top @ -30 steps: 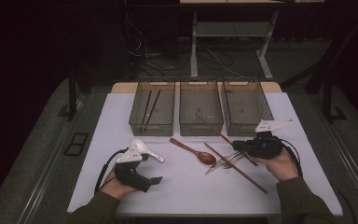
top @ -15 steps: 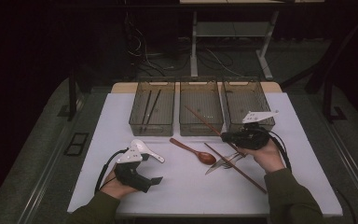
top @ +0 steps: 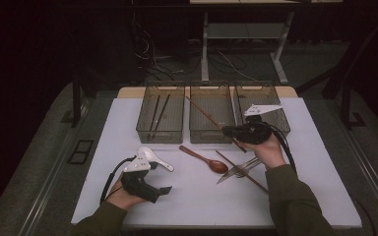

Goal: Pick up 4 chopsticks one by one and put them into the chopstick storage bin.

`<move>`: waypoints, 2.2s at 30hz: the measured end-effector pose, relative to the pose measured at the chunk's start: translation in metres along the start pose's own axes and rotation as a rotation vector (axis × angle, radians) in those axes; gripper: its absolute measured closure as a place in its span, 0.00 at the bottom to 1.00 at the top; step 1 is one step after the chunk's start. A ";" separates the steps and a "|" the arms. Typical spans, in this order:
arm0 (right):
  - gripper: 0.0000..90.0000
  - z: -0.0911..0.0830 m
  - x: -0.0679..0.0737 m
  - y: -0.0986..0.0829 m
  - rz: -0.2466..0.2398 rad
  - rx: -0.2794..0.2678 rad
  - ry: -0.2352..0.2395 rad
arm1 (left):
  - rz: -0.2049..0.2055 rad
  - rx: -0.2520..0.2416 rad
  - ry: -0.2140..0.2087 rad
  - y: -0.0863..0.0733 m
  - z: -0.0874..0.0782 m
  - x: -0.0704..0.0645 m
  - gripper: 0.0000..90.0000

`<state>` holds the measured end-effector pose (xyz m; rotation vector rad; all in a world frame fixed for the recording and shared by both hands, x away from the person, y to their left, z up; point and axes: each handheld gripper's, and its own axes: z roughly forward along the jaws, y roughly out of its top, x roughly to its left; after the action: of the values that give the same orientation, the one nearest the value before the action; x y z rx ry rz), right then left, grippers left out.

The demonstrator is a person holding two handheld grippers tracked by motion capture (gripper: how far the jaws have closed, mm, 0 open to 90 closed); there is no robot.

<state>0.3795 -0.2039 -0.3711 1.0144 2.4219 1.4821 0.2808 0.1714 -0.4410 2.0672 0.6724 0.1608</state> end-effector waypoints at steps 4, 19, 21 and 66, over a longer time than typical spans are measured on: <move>0.93 0.011 0.000 0.013 -0.001 0.006 -0.010 | 0.002 0.002 -0.002 0.000 0.000 -0.001 0.00; 0.93 0.052 0.004 0.052 0.008 -0.014 -0.016 | 0.001 -0.002 -0.001 0.001 0.000 -0.002 0.00; 0.93 0.059 0.007 0.057 0.007 -0.015 -0.019 | 0.002 0.000 -0.001 0.001 0.001 -0.002 0.00; 0.93 0.205 0.042 0.103 -0.013 0.098 -0.047 | 0.029 0.006 -0.009 0.001 0.001 -0.004 0.00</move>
<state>0.4844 0.0043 -0.3811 1.0375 2.4850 1.3320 0.2783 0.1681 -0.4400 2.0830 0.6383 0.1666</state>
